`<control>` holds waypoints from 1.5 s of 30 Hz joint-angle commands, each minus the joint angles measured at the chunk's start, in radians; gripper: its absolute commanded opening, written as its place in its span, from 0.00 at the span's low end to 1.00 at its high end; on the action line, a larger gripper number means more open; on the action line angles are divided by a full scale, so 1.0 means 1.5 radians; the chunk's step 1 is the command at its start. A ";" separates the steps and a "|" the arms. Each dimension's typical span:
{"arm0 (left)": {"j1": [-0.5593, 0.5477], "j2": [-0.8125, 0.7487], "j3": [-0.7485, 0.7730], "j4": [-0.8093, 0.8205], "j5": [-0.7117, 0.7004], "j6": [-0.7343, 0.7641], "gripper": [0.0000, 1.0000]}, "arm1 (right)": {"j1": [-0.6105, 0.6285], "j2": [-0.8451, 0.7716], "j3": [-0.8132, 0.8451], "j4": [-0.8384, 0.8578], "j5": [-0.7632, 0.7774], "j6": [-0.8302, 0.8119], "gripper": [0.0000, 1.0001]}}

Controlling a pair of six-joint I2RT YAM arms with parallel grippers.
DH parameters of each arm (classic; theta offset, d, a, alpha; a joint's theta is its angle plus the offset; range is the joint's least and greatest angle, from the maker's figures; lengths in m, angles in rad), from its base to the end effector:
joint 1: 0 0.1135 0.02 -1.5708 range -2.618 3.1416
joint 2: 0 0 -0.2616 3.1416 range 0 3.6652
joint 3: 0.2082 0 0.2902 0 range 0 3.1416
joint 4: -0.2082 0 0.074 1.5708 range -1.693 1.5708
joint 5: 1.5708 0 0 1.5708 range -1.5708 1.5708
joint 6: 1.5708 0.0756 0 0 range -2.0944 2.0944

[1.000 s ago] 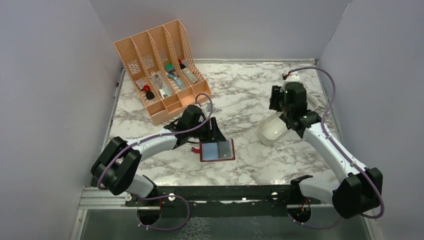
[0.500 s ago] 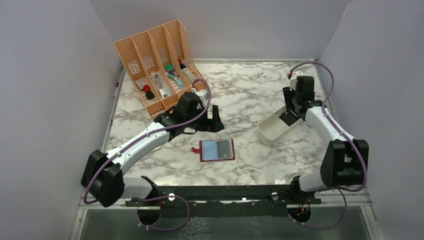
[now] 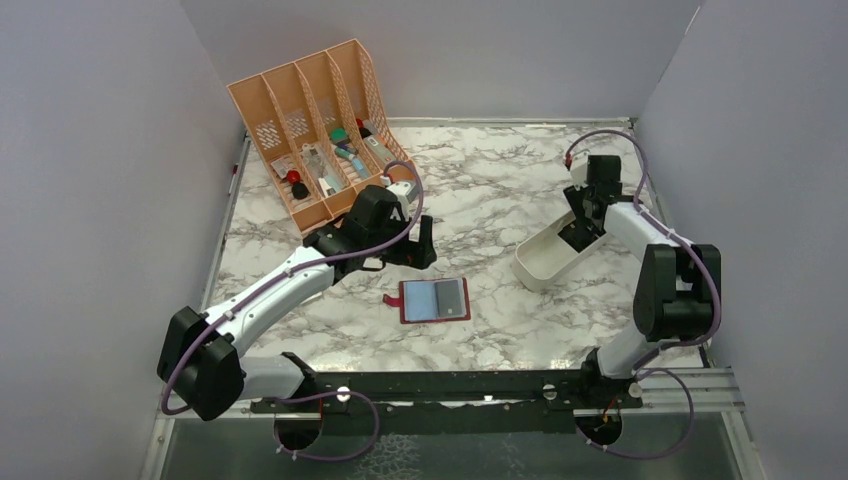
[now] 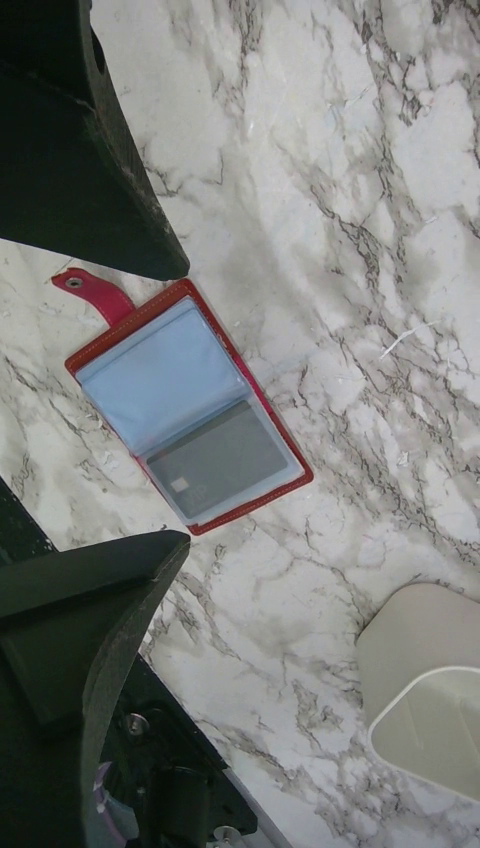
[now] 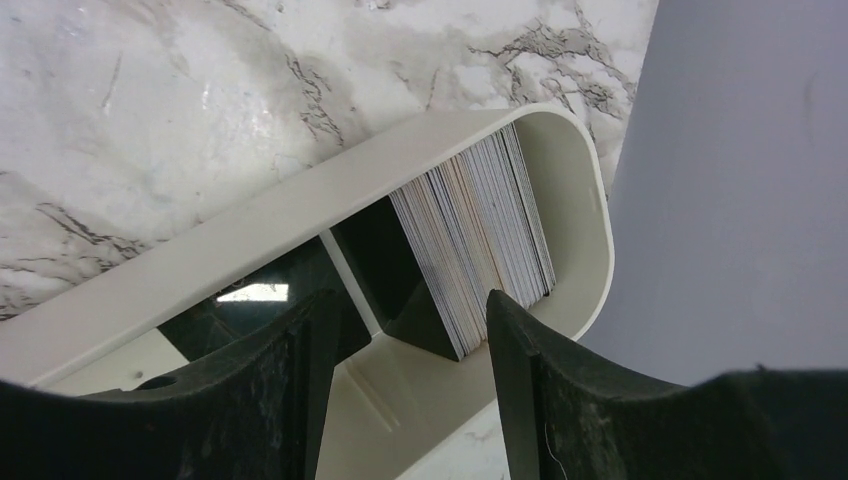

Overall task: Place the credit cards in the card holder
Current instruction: Pick up the credit card from the storage box.

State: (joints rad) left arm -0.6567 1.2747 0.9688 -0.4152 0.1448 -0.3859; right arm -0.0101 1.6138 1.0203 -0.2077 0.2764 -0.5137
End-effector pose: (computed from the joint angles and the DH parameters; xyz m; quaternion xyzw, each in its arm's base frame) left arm 0.2660 -0.2188 0.2372 0.1522 0.8964 -0.2619 0.3237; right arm 0.4020 -0.0247 0.1604 -0.1786 0.9020 -0.2196 0.3261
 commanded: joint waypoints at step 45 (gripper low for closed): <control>0.040 -0.032 -0.007 -0.004 0.043 0.030 0.99 | -0.032 0.043 0.007 0.131 0.067 -0.064 0.19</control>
State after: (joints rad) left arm -0.6033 1.2507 0.9676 -0.4221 0.1791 -0.3466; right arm -0.0490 1.7164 1.0199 -0.0467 0.3653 -0.6338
